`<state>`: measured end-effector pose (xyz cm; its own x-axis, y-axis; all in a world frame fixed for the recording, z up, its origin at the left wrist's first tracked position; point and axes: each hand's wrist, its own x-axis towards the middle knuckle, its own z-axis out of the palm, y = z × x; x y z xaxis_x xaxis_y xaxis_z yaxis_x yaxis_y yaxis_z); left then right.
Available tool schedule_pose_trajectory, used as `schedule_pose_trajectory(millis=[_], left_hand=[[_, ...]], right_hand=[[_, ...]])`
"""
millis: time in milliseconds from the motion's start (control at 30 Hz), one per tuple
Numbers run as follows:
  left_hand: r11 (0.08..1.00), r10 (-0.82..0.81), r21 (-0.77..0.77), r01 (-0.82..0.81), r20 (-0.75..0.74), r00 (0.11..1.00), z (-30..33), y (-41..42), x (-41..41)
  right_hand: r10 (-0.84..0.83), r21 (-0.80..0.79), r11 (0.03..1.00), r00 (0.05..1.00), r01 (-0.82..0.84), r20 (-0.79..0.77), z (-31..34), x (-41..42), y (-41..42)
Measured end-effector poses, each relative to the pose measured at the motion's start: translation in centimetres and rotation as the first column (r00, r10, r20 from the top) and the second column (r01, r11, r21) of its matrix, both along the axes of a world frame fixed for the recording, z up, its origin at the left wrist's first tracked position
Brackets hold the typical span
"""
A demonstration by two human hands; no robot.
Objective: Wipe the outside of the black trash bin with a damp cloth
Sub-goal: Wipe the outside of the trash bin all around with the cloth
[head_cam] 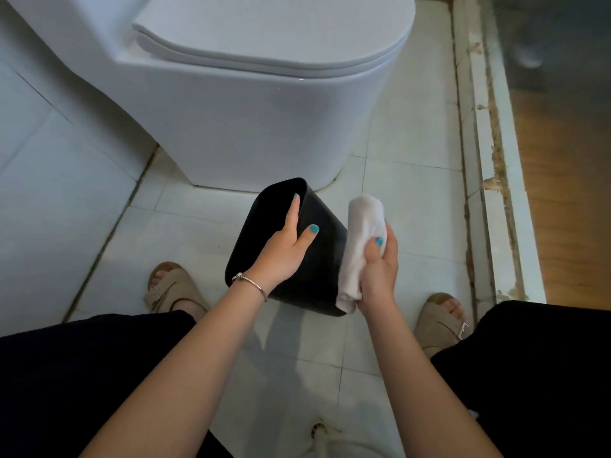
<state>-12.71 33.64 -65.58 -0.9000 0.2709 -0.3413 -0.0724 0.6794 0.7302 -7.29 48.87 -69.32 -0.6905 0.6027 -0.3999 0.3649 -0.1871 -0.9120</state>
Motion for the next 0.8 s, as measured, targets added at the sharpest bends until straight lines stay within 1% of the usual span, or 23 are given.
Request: schedule_pose_trajectory(millis=[100, 300, 433, 567, 633, 733, 800], left_hand=[[0.999, -0.029, -0.016, 0.029, -0.011, 1.0, 0.0, -0.4, -0.3], [0.983, -0.12, -0.141, 0.114, -0.037, 0.992, 0.6, -0.9, -0.8], [0.959, -0.205, -0.211, 0.187, -0.066, 0.977, 1.7, -1.3, -1.0], [0.942, -0.226, -0.27, 0.198, -0.078, 0.971, 2.0, -2.3, -1.4], [0.942, -0.23, -0.262, 0.209, -0.05, 0.972, 2.0, -2.8, -1.6], [0.96, -0.229, -0.154, 0.235, 0.052, 0.972, 2.0, -3.3, -2.2], [0.964, -0.231, -0.108, 0.244, 0.122, 0.965, 2.2, -3.2, -2.6]], right_hand=[[-0.066, 0.016, 0.998, 0.998, 0.066, 0.012, 1.0, 1.2, 1.7], [-0.175, -0.01, 0.985, 0.984, 0.175, 0.021, 1.9, 3.5, 3.8], [-0.186, -0.05, 0.981, 0.982, 0.187, 0.034, 1.8, 4.5, 3.8], [-0.164, -0.08, 0.983, 0.986, 0.167, 0.042, 1.7, 5.1, 3.2], [-0.141, -0.082, 0.986, 0.989, 0.144, 0.041, 1.5, 5.3, 2.9], [-0.11, -0.084, 0.99, 0.993, 0.114, 0.049, 1.4, 5.4, 2.7], [-0.094, -0.082, 0.992, 0.994, 0.099, 0.058, 1.3, 5.4, 2.6]])
